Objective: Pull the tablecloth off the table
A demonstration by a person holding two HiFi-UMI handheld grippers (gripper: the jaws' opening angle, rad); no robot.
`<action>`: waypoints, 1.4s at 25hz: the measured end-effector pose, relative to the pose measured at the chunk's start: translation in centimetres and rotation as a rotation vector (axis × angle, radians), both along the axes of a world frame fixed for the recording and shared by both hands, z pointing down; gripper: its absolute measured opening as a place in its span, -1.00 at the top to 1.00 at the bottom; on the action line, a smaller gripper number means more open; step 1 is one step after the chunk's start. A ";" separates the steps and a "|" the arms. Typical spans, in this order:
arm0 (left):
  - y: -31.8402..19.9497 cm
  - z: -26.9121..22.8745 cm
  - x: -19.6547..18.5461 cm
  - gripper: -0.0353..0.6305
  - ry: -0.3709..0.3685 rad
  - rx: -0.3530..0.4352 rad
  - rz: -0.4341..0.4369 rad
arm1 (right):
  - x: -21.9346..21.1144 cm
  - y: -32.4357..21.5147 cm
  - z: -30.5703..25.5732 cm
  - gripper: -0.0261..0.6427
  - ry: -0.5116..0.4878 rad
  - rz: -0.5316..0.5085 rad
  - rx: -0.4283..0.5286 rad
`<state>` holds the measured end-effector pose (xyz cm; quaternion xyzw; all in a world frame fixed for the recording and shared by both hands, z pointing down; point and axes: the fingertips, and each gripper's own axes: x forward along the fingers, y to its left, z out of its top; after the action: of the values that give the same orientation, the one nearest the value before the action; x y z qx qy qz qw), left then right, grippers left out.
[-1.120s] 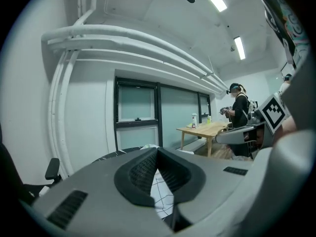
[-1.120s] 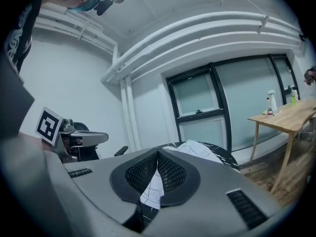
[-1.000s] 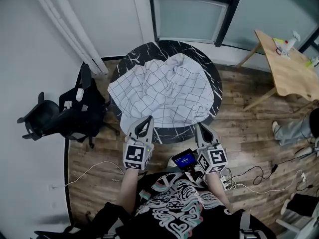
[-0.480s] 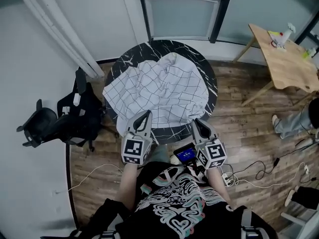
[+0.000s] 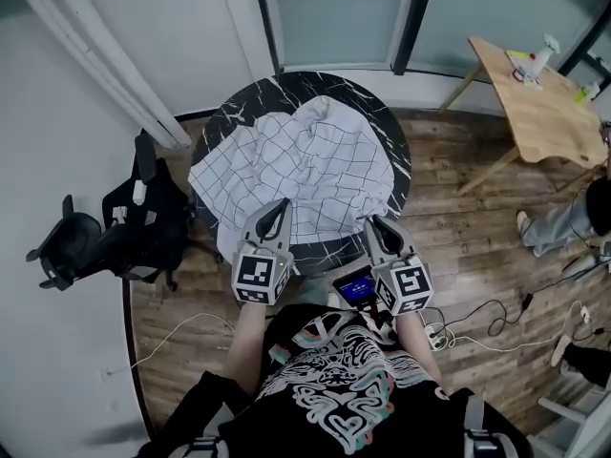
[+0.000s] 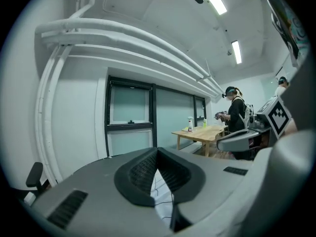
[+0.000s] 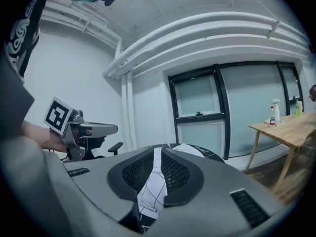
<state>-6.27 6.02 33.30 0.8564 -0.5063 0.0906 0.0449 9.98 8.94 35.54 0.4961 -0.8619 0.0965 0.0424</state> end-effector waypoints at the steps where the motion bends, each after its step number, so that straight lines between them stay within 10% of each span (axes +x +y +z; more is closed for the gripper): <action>1: 0.0 0.1 0.1 0.88 -0.007 0.002 0.003 | -0.1 0.1 0.2 0.73 0.001 -0.001 -0.005; 35: -10.6 7.9 -4.1 0.88 -0.025 -0.207 0.014 | -1.3 -5.5 6.0 0.69 0.094 -0.028 -0.161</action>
<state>-10.42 -4.53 41.23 0.8495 -0.4887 0.1535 0.1263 8.71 3.48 41.50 0.4828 -0.8553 0.1415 0.1240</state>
